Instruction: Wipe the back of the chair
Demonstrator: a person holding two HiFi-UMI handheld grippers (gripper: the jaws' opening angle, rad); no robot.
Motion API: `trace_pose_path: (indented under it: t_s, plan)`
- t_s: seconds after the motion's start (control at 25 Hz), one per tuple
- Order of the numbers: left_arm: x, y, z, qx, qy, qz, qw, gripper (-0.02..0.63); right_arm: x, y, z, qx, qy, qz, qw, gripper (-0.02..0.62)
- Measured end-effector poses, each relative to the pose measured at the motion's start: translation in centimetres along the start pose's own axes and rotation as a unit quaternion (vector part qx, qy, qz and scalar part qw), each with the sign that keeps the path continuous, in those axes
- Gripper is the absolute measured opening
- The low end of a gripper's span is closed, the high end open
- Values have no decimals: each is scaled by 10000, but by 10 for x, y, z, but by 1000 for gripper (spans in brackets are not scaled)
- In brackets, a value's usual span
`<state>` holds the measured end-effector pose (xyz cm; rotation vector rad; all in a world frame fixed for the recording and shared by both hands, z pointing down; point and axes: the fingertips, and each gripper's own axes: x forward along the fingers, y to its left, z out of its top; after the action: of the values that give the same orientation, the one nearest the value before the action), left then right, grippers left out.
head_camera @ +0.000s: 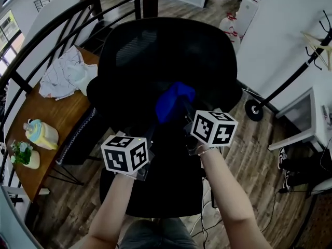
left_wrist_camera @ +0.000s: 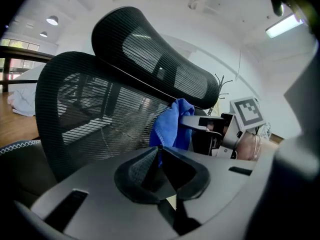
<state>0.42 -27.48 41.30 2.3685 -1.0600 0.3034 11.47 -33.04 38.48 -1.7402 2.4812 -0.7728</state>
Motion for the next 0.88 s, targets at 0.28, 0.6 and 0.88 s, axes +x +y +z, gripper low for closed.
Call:
trace_pose_path:
  t_s: [0.28, 0.6, 0.88]
  plan:
    - [23, -34, -2, 116, 137, -304, 9994, 35, -35, -56, 13, 167, -191, -533, 9983, 101]
    - [38, -67, -3, 285, 250, -574, 9976, 35, -67, -98, 24, 299, -374, -875, 9950, 100]
    - [42, -78, -3, 363, 298, -794, 9957, 35, -99, -136, 29, 575, -614, -1379, 9869, 100]
